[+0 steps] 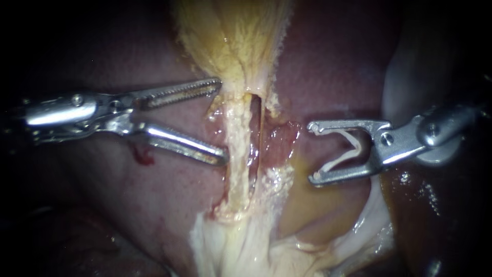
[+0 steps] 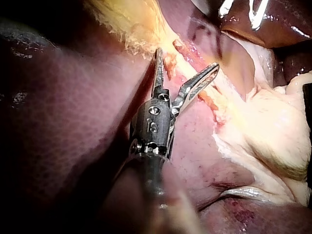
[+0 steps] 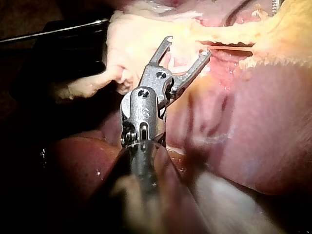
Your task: Grabbing gallbladder
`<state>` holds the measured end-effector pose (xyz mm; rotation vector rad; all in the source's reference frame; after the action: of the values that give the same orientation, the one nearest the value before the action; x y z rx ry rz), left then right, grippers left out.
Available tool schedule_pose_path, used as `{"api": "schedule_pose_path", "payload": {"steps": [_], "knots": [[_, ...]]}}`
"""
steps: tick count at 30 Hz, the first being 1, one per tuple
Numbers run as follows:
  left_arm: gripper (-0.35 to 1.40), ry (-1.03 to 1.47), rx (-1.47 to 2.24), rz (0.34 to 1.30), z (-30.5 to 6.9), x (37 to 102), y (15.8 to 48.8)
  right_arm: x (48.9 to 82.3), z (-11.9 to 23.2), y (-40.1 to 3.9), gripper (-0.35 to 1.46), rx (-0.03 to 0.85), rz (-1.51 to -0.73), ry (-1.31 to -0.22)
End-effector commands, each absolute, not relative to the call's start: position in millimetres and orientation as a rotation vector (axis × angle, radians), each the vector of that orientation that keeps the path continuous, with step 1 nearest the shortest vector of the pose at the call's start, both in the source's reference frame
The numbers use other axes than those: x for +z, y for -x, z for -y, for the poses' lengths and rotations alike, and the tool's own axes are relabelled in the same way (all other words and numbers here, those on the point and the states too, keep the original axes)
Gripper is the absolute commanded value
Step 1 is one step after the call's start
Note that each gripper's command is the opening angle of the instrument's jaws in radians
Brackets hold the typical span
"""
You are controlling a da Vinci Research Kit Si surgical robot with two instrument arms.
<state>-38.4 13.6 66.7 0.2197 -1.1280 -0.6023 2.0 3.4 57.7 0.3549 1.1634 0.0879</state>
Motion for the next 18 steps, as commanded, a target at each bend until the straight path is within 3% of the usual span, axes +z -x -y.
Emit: {"api": "schedule_pose_path", "payload": {"steps": [1, 6, 9, 11, 13, 18], "knots": [[0.67, -0.22, -0.606, 1.13, -13.5, 66.8, 38.4, 57.7, -3.4, -2.0, 0.5, 0.088, -1.163, -0.355], [0.47, -0.218, -0.614, 1.116, -13.6, 67.5, 38.1, 57.7, -3.4, -2.0, 0.5, 0.088, -1.163, -0.355], [0.09, -0.219, -0.612, 1.114, -13.8, 67.7, 37.8, 57.7, -3.4, -2.0, 0.5, 0.088, -1.163, -0.355], [-0.05, -0.217, -0.62, 1.099, -13.9, 67.9, 37.4, 57.7, -3.4, -2.0, 0.5, 0.088, -1.163, -0.355], [-0.3, -0.216, -0.636, 1.084, -14.0, 68.1, 36.9, 57.7, -3.4, -2.0, 0.5, 0.088, -1.163, -0.355], [-0.35, -0.223, -0.656, 1.073, -14.4, 68.4, 35.9, 57.7, -3.4, -2.0, 0.5, 0.088, -1.163, -0.355]]}}
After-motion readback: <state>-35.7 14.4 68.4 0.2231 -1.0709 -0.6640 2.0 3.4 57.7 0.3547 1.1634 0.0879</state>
